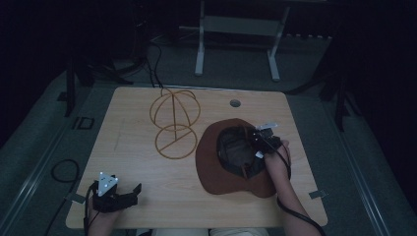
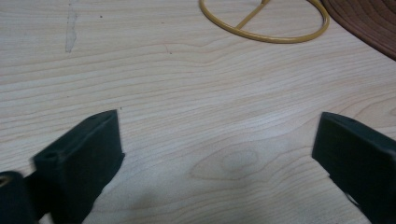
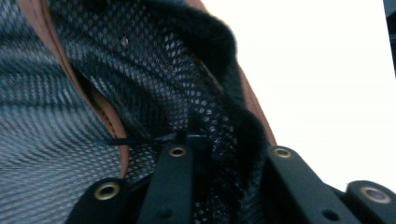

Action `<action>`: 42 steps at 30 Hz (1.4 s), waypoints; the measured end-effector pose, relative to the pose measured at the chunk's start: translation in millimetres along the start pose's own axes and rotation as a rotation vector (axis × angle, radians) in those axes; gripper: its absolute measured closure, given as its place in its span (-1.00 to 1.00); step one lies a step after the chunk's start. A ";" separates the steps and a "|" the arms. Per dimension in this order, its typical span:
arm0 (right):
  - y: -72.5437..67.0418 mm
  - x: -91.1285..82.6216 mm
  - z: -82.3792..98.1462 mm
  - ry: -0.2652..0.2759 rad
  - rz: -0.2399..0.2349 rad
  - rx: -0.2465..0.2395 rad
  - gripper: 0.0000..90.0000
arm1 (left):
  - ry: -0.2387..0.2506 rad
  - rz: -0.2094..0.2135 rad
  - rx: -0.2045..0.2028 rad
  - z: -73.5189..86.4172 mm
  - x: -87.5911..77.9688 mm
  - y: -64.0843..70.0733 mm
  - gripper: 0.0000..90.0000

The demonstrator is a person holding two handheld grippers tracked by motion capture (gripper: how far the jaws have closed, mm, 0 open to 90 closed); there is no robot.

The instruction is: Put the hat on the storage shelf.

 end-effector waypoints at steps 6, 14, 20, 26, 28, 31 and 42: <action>17.0 -20.0 -4.6 0.037 -0.034 0.074 0.91 | -0.002 0.009 0.001 -0.3 1.6 1.0 -0.90; 37.4 -62.8 -16.5 0.155 -0.042 0.112 0.92 | -0.013 0.030 0.008 -0.8 6.6 4.2 -0.89; 44.3 -98.3 -24.1 0.230 -0.019 0.090 0.92 | -0.012 0.047 0.034 -6.8 8.6 13.3 -0.89; 44.0 -115.5 -16.0 0.252 -0.016 0.068 0.91 | -0.017 0.088 0.067 -17.0 11.2 29.6 -0.88; 41.1 -122.4 -9.6 0.262 -0.020 0.055 0.91 | -0.025 0.124 0.092 -25.3 15.3 44.0 -0.87; 37.7 -127.2 -6.0 0.274 -0.020 0.042 0.91 | -0.020 0.161 0.111 -36.0 18.7 58.3 -0.87; 24.4 -130.8 8.2 0.261 -0.044 0.001 0.91 | -0.001 0.270 0.171 -77.8 26.7 105.5 -0.85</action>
Point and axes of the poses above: each handheld gripper's, and its own axes: x roughly forward along the jaws, z roughly out of its underside, y roughly to its right, the point moved 4 cm from there along x, roughly forward along the jaws, and after that the axes turned 1 degree about x, right-handed, at the moved point
